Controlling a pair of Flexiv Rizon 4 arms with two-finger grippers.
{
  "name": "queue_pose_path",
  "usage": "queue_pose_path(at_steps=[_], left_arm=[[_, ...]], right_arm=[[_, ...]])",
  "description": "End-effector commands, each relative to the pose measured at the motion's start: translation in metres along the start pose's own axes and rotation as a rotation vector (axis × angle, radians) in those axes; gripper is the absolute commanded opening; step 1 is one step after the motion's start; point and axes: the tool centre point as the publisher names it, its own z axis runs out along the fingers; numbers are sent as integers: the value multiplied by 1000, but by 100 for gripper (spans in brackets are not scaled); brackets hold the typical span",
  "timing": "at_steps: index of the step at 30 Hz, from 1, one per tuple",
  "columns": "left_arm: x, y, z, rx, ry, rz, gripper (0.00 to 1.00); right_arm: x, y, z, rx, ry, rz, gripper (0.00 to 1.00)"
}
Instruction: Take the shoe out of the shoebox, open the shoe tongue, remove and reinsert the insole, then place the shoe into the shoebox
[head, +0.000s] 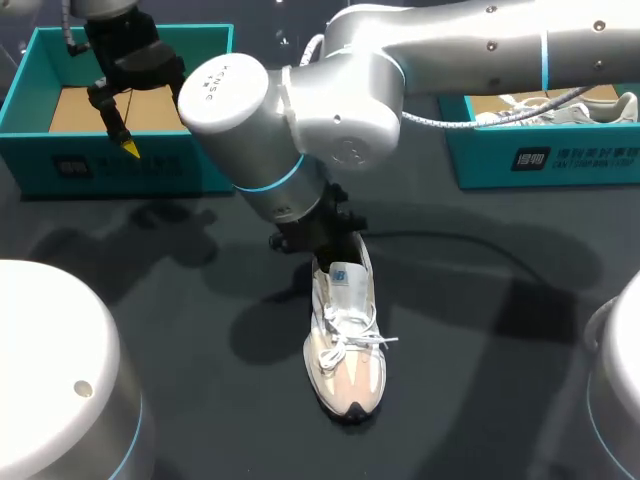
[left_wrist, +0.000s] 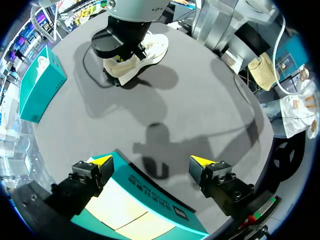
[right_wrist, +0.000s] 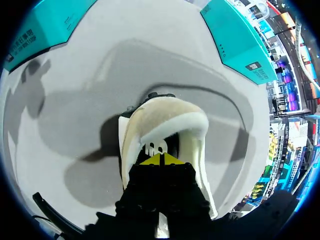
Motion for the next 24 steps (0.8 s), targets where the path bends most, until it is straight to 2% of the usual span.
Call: queue_pose_path(at_steps=[1,4,11,16,21,22,24], left_arm=[[2,0,0,-3,-2,1,100],[2,0,0,-3,-2,1,100],[2,0,0,-3,-2,1,100],[2,0,0,-3,-2,1,100],[2,0,0,-3,-2,1,100],[2,0,0,-3,-2,1,100],[2,0,0,-3,-2,1,100]], right_arm=[[-10,4,12,-11,48,-9,0],[-13,4,25,-17,106,-11,0],[-8,-10,39,52,144,-5,0],[-7,-19,29,62,161,-1,0],[-7,-16,6,81,172,-19,0],[-7,-14,1,111,187,-32,0],[-7,-12,-7,120,189,-50,0]])
